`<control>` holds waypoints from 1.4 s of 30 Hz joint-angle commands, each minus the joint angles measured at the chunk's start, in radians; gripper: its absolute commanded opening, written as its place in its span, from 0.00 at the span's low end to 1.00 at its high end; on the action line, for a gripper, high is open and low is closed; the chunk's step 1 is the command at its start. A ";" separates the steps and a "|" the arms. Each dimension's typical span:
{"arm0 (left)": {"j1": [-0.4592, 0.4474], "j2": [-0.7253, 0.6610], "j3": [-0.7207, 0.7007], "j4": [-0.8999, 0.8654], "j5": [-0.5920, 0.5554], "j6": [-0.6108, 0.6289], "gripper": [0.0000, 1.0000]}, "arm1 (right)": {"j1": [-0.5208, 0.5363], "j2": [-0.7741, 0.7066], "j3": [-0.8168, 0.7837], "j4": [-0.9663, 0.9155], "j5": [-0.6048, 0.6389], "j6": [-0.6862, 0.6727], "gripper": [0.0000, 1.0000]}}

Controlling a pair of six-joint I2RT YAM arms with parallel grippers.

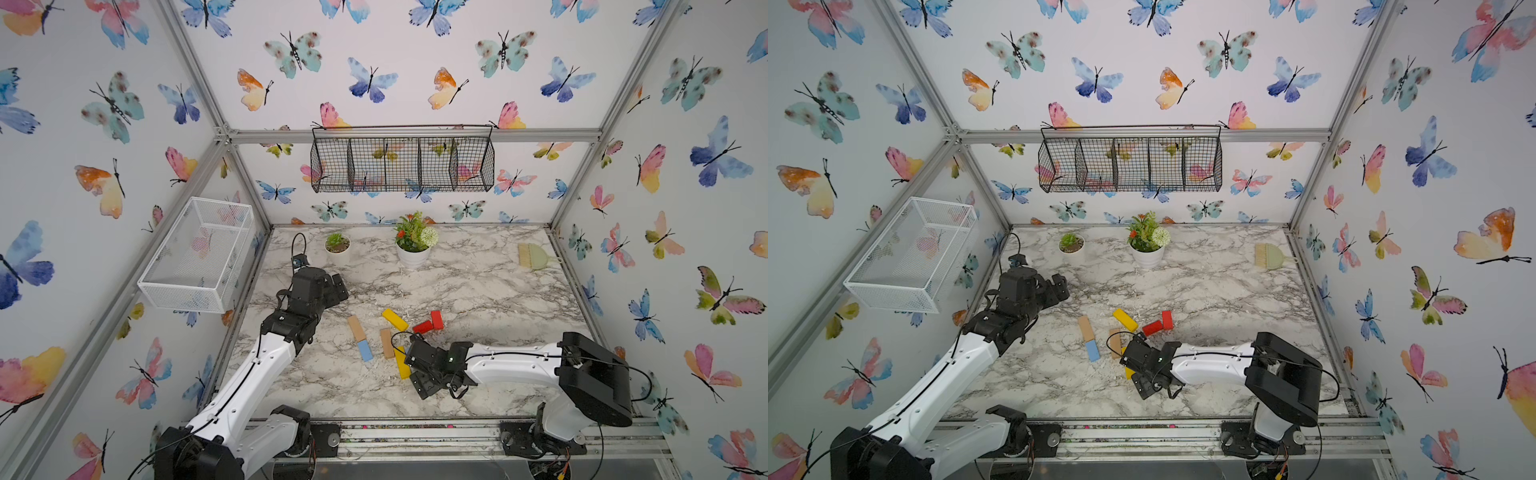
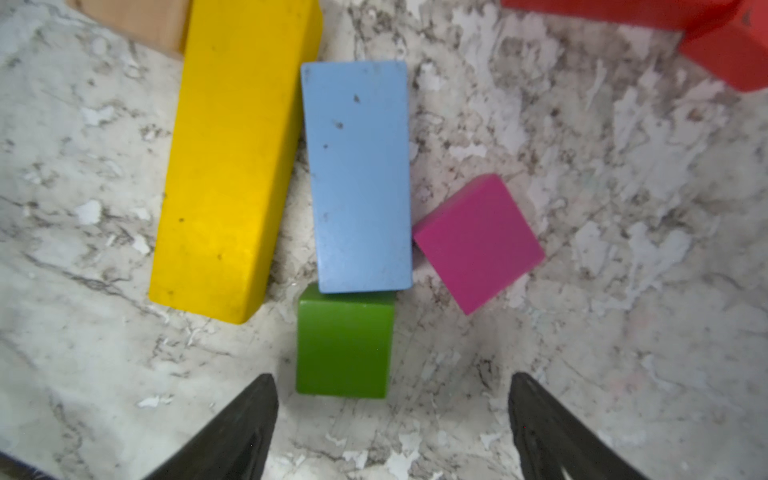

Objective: Assemble the letter v with building blocks
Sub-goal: Pick up the building block from the center of the board.

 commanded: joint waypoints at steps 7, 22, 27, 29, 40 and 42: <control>0.008 -0.012 -0.011 0.005 0.009 0.004 0.98 | -0.002 0.018 0.037 0.024 -0.025 -0.036 0.79; 0.008 -0.014 -0.010 0.005 0.008 0.006 0.98 | -0.009 0.055 0.033 0.047 -0.019 -0.036 0.65; 0.009 -0.012 -0.010 0.005 0.011 0.006 0.98 | -0.014 0.062 0.033 0.050 -0.013 -0.038 0.64; 0.008 -0.012 -0.010 0.004 0.010 0.006 0.98 | -0.017 0.067 0.034 0.052 -0.013 -0.038 0.64; 0.009 -0.012 -0.010 0.006 0.013 0.006 0.98 | -0.034 0.078 0.022 0.067 -0.030 -0.053 0.56; 0.008 -0.014 -0.008 0.004 0.011 0.006 0.98 | -0.036 0.078 0.018 0.069 -0.034 -0.054 0.53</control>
